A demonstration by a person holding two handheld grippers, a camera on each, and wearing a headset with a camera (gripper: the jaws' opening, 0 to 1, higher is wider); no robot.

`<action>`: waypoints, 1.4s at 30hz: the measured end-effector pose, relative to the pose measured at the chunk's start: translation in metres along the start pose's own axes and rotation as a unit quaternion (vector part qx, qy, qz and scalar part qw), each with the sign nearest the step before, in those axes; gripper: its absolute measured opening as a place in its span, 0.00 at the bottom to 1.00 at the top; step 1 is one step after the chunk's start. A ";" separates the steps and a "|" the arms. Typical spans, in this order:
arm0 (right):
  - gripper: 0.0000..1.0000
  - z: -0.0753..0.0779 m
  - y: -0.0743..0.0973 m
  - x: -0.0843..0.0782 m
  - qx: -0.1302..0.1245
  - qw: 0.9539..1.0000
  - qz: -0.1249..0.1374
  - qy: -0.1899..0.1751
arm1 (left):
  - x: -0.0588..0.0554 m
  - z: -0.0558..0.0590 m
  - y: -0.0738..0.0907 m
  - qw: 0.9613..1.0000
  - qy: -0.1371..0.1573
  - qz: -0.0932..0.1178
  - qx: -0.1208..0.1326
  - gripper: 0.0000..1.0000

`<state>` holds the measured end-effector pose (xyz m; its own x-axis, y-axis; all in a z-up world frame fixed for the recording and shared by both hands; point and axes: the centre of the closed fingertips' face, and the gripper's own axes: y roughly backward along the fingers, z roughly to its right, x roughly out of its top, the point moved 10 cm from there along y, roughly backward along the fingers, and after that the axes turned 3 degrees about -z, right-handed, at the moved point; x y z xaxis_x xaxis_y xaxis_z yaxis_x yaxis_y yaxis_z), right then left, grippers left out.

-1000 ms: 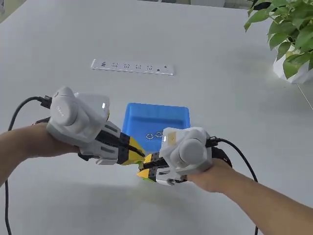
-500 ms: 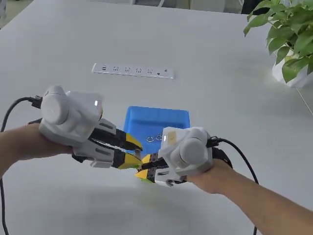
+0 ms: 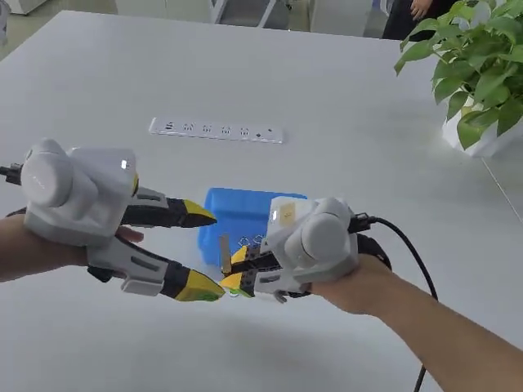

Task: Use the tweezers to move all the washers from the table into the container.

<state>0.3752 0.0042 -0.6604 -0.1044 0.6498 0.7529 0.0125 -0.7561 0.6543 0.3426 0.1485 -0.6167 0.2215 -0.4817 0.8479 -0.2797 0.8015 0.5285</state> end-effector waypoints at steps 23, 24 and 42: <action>0.08 0.055 0.022 0.027 -0.028 0.999 0.015 0.033 | -0.004 -0.001 0.017 0.998 0.035 0.018 0.050 0.99; 0.08 0.058 0.020 0.026 -0.028 0.999 0.017 0.033 | -0.005 -0.002 0.017 0.998 0.036 0.018 0.052 0.99; 0.09 0.097 -0.010 0.002 -0.028 0.999 0.029 0.023 | -0.022 -0.011 0.022 0.996 0.053 0.011 0.074 0.99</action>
<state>0.4713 0.0202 -0.6586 -0.1507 0.6021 0.7841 -0.0349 -0.7959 0.6045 0.3418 0.1807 -0.6243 0.3100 -0.4185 0.8537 -0.4182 0.7464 0.5177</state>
